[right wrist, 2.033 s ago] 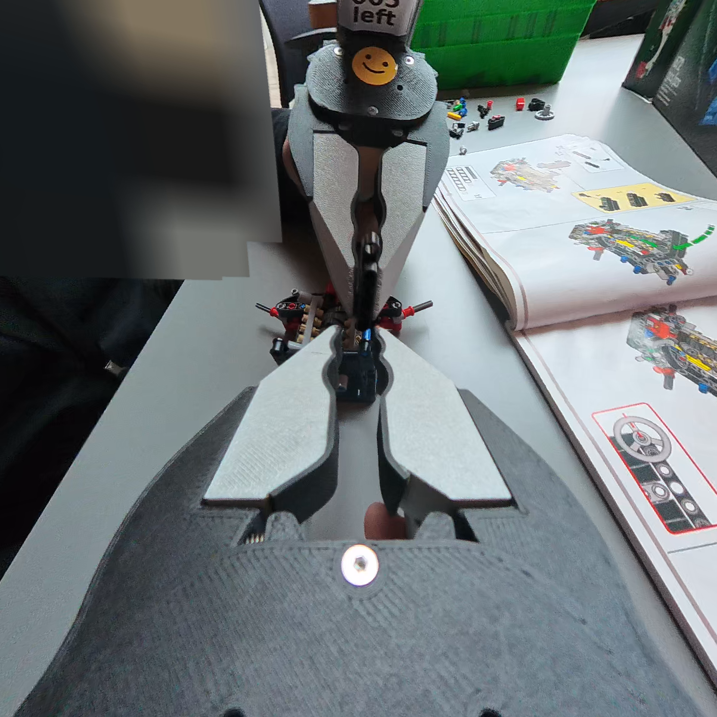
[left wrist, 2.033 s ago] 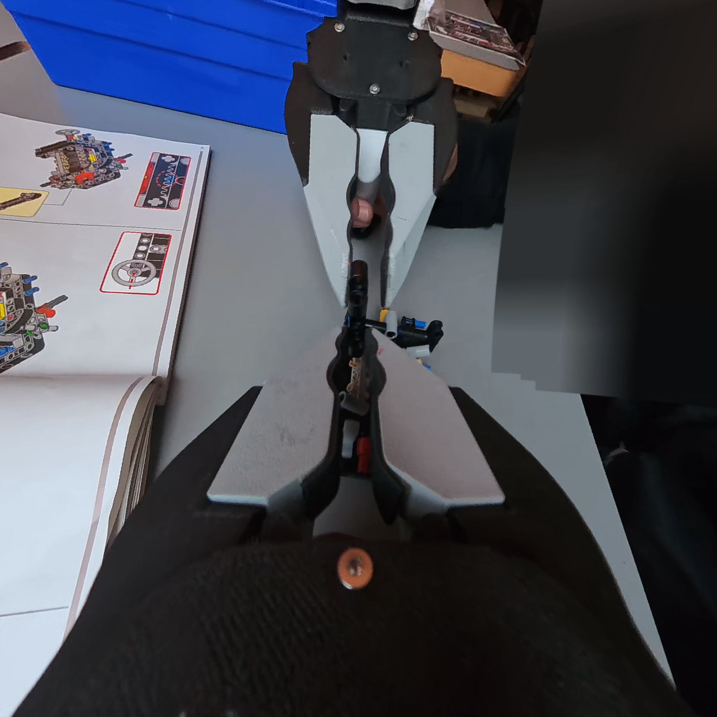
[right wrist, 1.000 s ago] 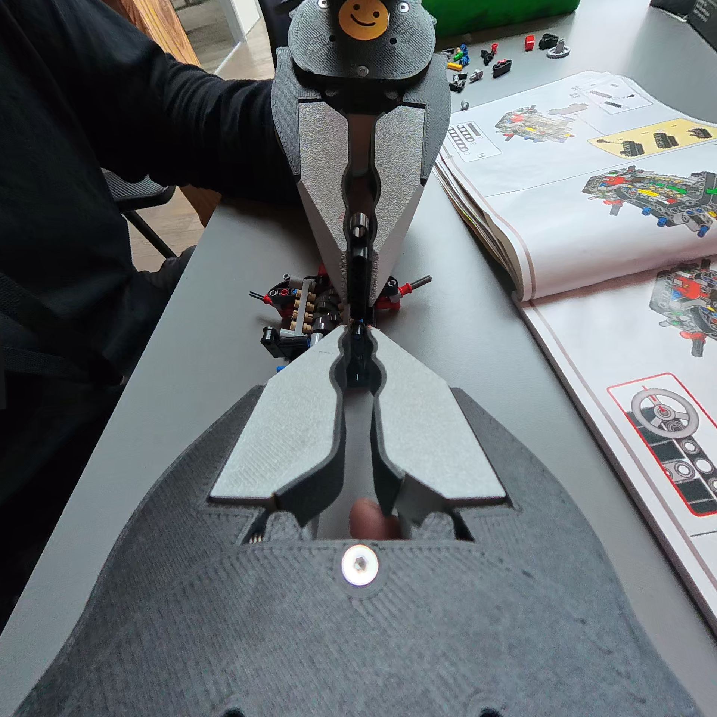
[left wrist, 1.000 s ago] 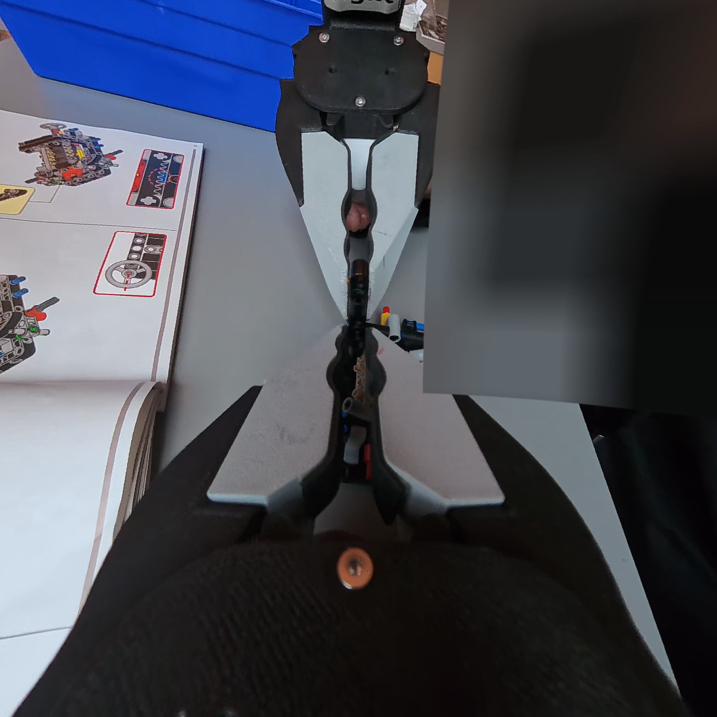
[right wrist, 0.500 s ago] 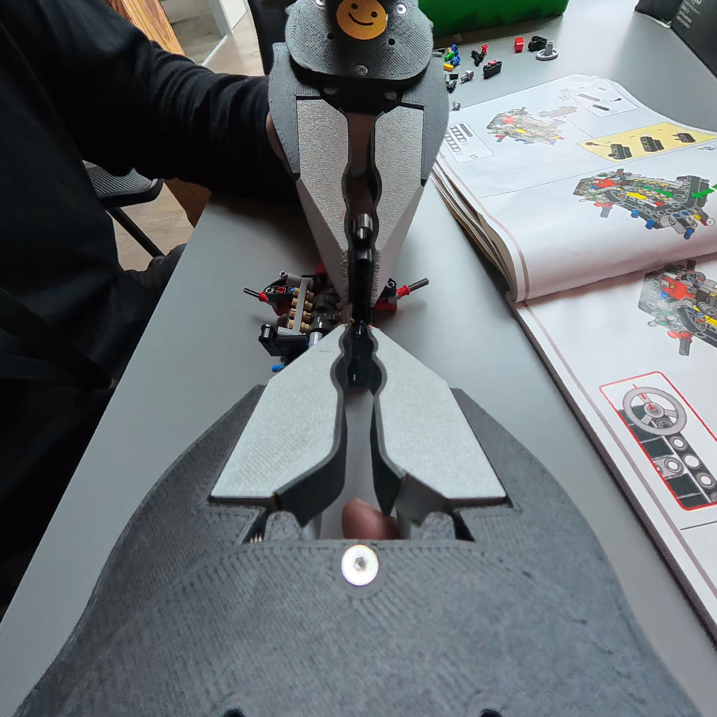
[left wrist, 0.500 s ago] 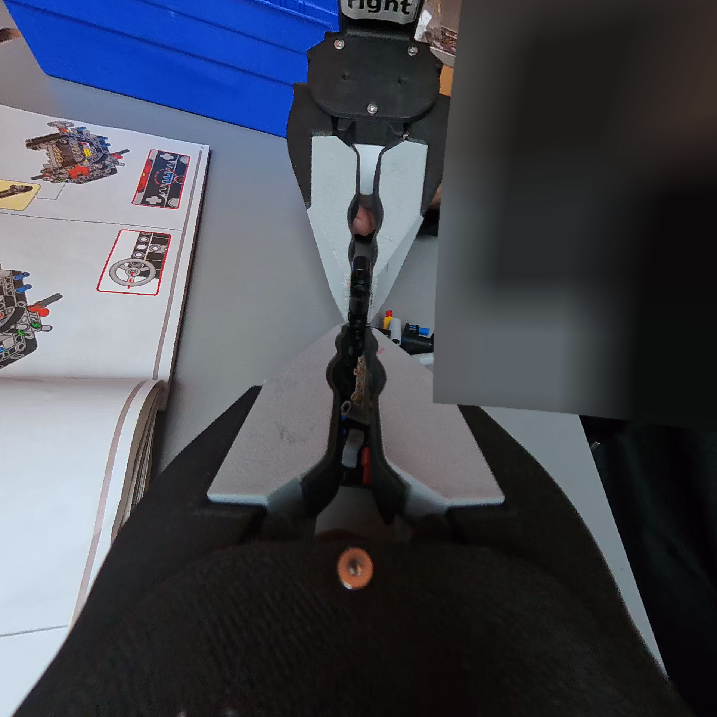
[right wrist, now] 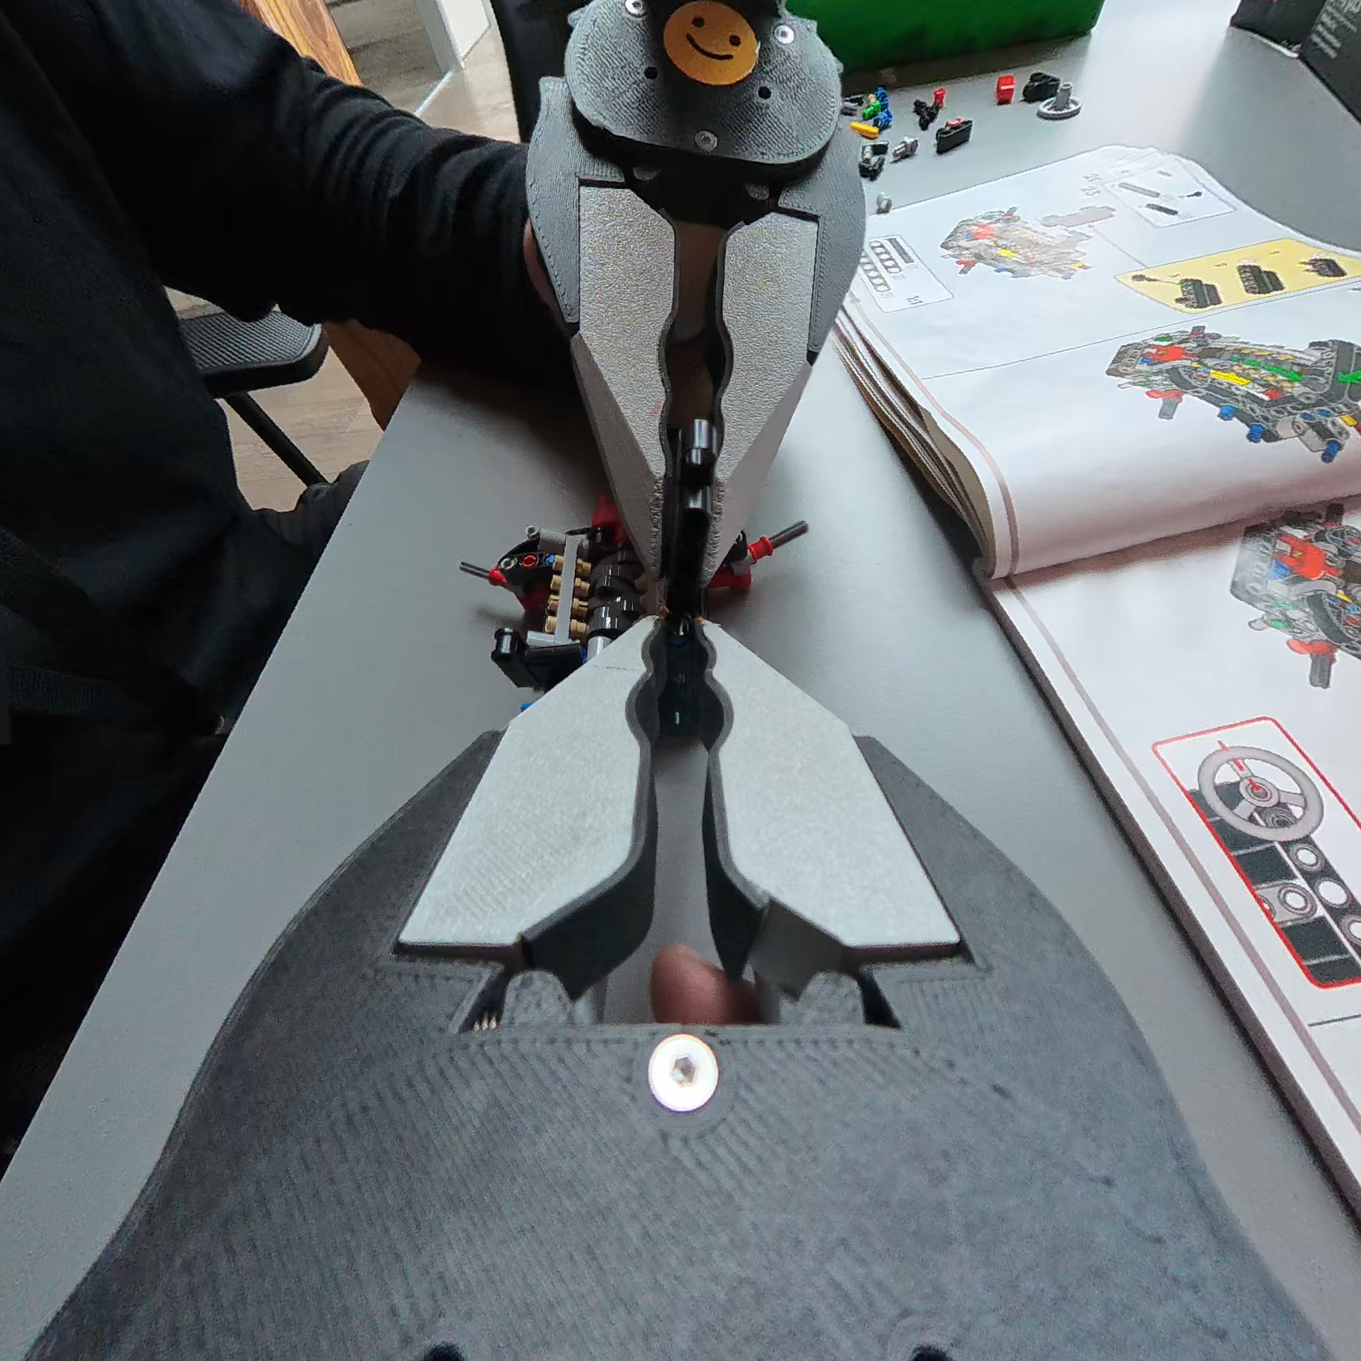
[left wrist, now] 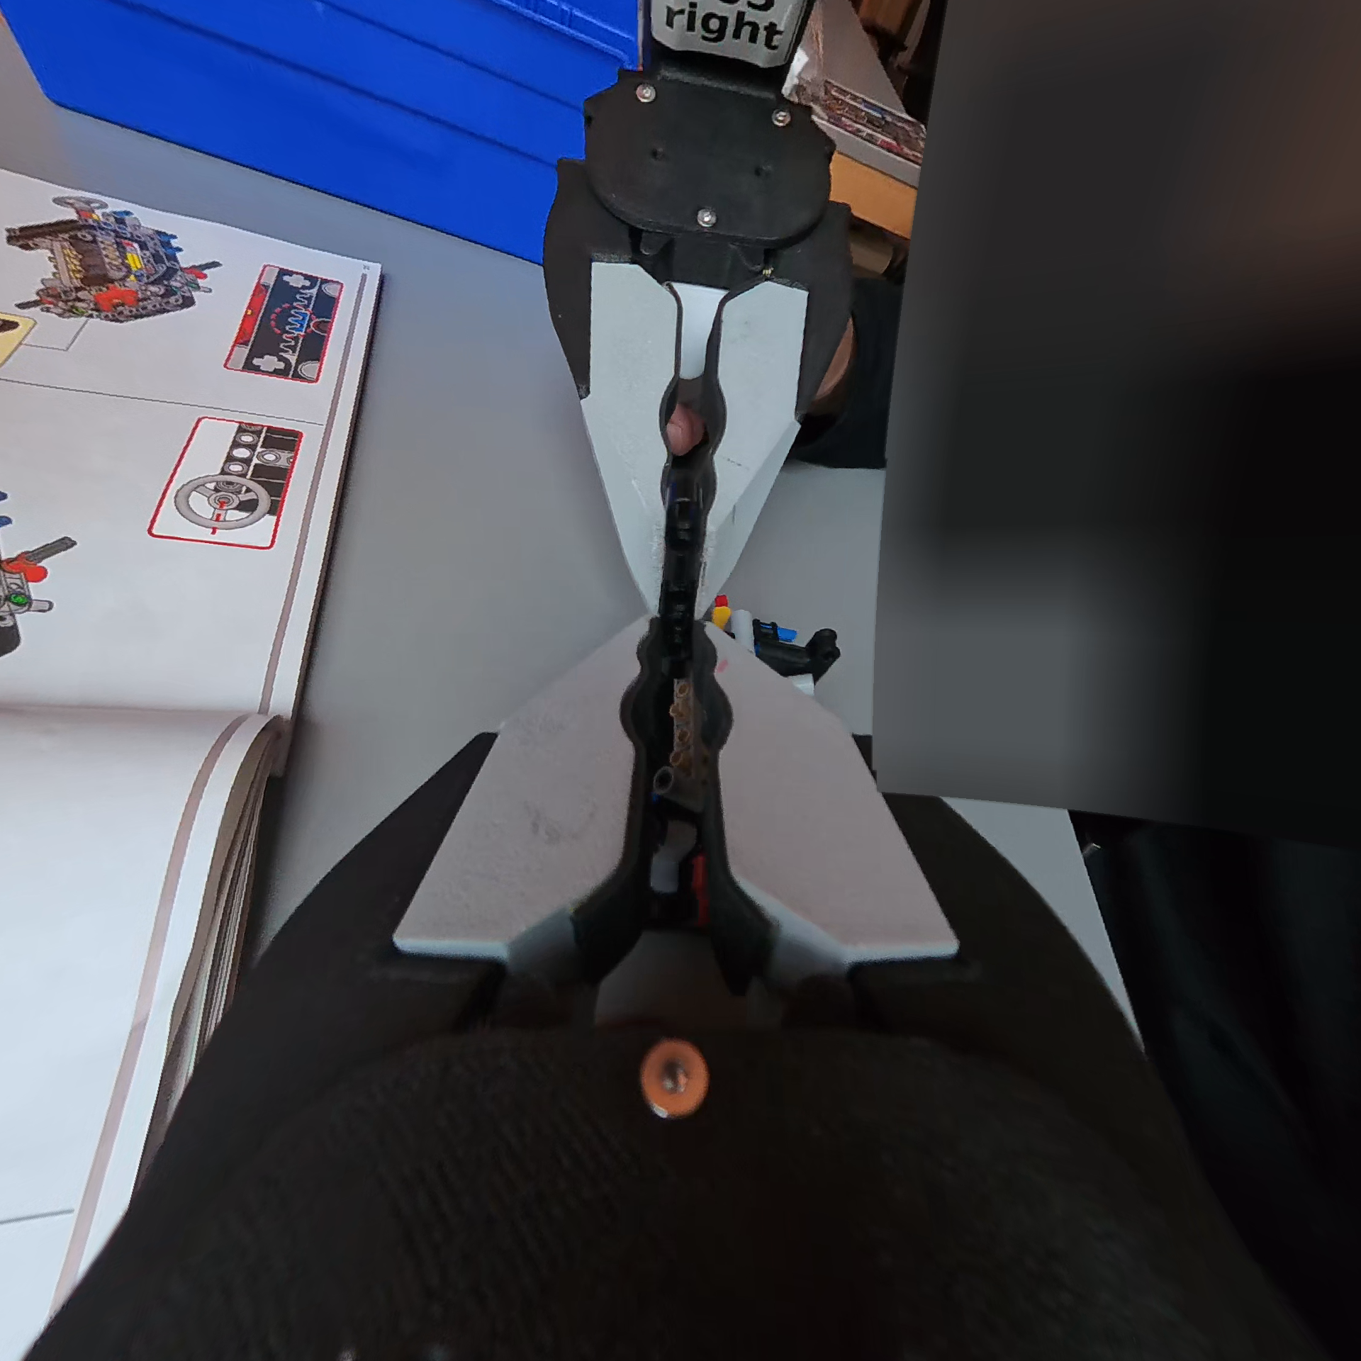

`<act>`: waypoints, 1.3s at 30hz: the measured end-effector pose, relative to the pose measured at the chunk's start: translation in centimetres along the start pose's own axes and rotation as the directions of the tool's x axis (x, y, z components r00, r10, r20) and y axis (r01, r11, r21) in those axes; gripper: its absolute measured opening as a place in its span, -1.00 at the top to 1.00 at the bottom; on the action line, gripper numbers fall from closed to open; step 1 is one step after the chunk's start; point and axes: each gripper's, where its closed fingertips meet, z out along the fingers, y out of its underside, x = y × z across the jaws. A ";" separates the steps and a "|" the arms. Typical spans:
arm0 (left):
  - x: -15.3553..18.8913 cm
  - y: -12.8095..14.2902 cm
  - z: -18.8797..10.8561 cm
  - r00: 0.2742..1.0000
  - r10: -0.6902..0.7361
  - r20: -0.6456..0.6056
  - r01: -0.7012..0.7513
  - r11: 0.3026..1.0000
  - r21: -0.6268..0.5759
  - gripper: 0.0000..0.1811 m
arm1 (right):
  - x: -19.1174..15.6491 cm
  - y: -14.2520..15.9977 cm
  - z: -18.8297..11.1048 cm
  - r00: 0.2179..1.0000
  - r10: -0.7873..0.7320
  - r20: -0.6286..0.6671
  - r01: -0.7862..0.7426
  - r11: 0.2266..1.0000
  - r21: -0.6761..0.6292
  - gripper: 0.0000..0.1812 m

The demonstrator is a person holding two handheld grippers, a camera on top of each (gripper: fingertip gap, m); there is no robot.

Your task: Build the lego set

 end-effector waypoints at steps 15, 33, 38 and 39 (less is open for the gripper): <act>0.1 1.5 0.7 0.987 0.146 0.067 -0.135 0.981 -0.139 0.94 | -0.2 0.0 0.1 1.000 -0.012 0.007 0.012 1.000 -0.001 0.97; -0.1 1.4 0.4 0.997 0.044 0.068 -0.025 0.968 -0.248 0.95 | -0.1 0.0 0.1 0.998 -0.051 -0.037 0.051 0.999 -0.016 0.97; -0.7 1.5 0.3 0.993 0.057 0.106 -0.024 0.957 -0.289 0.95 | 0.2 -0.4 -0.2 0.998 -0.041 -0.042 0.041 0.999 0.009 0.97; -0.7 1.5 0.2 0.992 0.061 0.112 -0.026 0.955 -0.295 0.95 | 0.1 -0.8 -0.2 0.999 -0.035 -0.032 0.036 0.999 0.031 0.87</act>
